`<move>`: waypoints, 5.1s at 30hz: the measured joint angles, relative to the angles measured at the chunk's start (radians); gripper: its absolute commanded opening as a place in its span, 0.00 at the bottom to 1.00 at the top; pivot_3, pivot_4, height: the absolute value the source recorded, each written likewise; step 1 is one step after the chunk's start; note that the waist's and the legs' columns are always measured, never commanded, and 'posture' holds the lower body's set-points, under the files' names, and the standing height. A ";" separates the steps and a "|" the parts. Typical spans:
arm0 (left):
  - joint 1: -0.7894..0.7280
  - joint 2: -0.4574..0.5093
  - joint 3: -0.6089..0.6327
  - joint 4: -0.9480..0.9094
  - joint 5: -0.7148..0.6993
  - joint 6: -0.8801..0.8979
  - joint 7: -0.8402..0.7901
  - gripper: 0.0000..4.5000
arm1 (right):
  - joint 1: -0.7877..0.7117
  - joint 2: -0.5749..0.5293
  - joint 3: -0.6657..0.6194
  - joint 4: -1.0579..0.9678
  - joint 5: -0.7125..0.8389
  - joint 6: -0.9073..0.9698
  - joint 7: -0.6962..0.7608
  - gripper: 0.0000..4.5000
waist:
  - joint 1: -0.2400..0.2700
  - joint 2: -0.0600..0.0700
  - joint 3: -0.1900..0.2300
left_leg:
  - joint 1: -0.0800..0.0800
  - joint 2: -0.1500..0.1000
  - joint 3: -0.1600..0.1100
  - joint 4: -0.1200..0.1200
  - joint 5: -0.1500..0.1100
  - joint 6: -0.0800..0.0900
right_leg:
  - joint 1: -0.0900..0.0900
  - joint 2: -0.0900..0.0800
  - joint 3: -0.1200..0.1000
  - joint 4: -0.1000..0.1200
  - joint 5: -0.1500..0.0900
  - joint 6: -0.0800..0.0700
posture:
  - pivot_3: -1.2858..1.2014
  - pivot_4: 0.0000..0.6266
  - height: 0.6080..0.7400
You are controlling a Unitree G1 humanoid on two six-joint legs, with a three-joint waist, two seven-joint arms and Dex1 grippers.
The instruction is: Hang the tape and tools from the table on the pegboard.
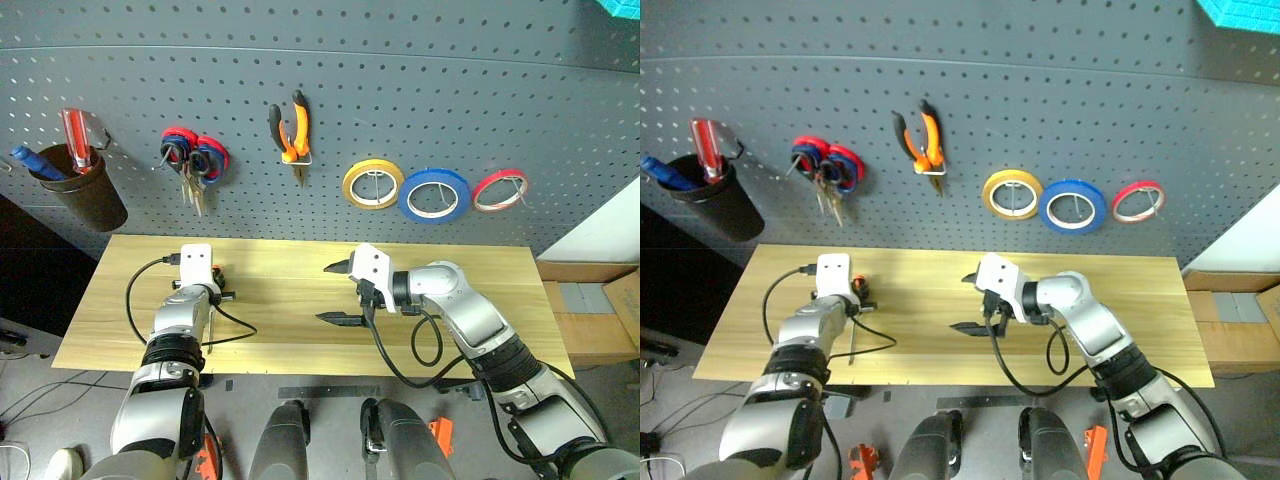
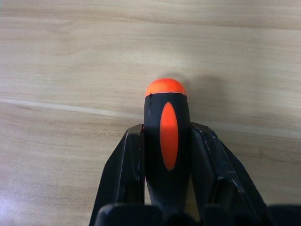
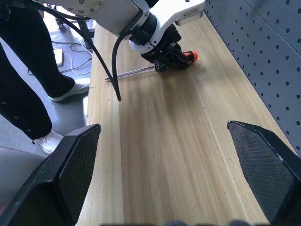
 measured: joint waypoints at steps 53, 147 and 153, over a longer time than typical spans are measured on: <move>-0.694 0.261 0.062 0.331 0.038 -0.561 -0.228 0.21 | -0.209 0.182 -0.358 -0.082 0.330 0.010 -0.240 1.00 | 0.165 -0.023 -0.165 | -0.008 0.001 -0.004 0.003 0.009 -0.011 | 0.000 0.013 -0.021 0.000 0.009 -0.013 | 0.60 0.00 1.00; -0.573 0.349 0.055 0.409 0.027 -0.930 -0.217 1.00 | -0.111 0.105 -0.356 -0.162 0.291 0.118 -0.325 1.00 | 0.059 -0.008 -0.060 | -0.001 0.004 -0.008 0.000 0.016 -0.015 | -0.001 0.011 -0.019 0.014 0.004 -0.017 | 0.59 0.36 1.00; -0.573 0.345 0.056 0.407 0.022 -0.930 -0.215 1.00 | -0.108 0.102 -0.356 -0.162 0.291 0.119 -0.325 1.00 | 0.058 -0.008 -0.059 | -0.001 0.004 -0.008 -0.001 0.016 -0.015 | -0.001 0.010 -0.020 0.013 0.004 -0.017 | 0.59 0.34 1.00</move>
